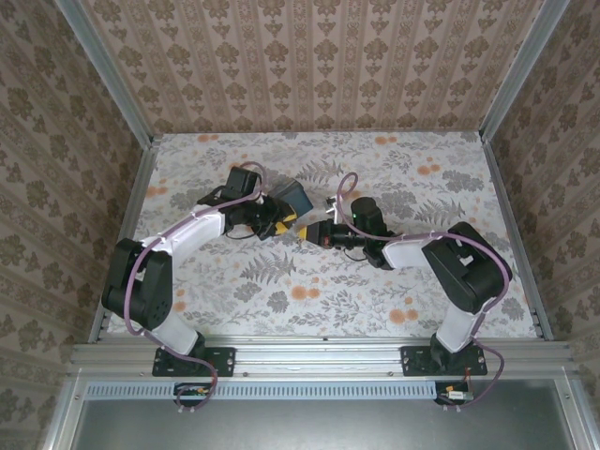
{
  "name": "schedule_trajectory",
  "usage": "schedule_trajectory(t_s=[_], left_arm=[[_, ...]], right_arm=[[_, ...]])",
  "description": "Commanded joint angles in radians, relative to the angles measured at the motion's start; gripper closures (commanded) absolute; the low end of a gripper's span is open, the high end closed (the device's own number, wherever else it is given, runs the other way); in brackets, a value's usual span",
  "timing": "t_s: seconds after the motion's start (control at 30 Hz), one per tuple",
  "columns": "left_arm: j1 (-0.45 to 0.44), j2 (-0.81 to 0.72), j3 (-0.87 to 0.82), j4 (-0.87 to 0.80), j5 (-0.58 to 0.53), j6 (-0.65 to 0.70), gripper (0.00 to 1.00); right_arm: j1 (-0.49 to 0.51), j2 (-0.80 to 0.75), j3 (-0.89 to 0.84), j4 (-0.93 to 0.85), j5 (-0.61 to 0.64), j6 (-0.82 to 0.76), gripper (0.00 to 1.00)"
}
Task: Unlock the padlock with the key
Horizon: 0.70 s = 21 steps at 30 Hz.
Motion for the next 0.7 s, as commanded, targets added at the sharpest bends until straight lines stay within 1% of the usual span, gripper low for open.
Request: schedule_trajectory(t_s=[0.0, 0.13, 0.17, 0.2, 0.33, 0.4, 0.67], left_arm=[[-0.001, -0.032, -0.001, 0.03, 0.061, 0.065, 0.9], [0.007, -0.032, 0.001, 0.003, 0.079, 0.107, 0.91], [0.039, -0.028, 0.007, -0.012, 0.084, 0.129, 0.91], [0.048, -0.025, 0.013, -0.023, 0.094, 0.148, 0.91], [0.059, 0.0, 0.068, -0.101, 0.12, 0.252, 0.91], [0.059, 0.011, 0.089, -0.126, 0.137, 0.282, 0.91], [0.062, 0.023, 0.083, -0.122, 0.134, 0.257, 0.91]], right_arm=[[-0.002, 0.025, 0.017, 0.137, -0.036, 0.075, 1.0], [-0.003, 0.022, 0.011, 0.122, -0.039, 0.066, 1.0], [-0.002, 0.017, 0.008, 0.103, -0.039, 0.055, 1.0], [-0.002, 0.011, 0.008, 0.082, -0.042, 0.044, 1.0], [0.004, 0.002, 0.011, 0.029, -0.059, 0.023, 1.0], [0.007, 0.001, 0.009, 0.007, -0.062, 0.019, 1.0], [0.018, 0.02, 0.0, 0.014, -0.061, 0.021, 1.0]])
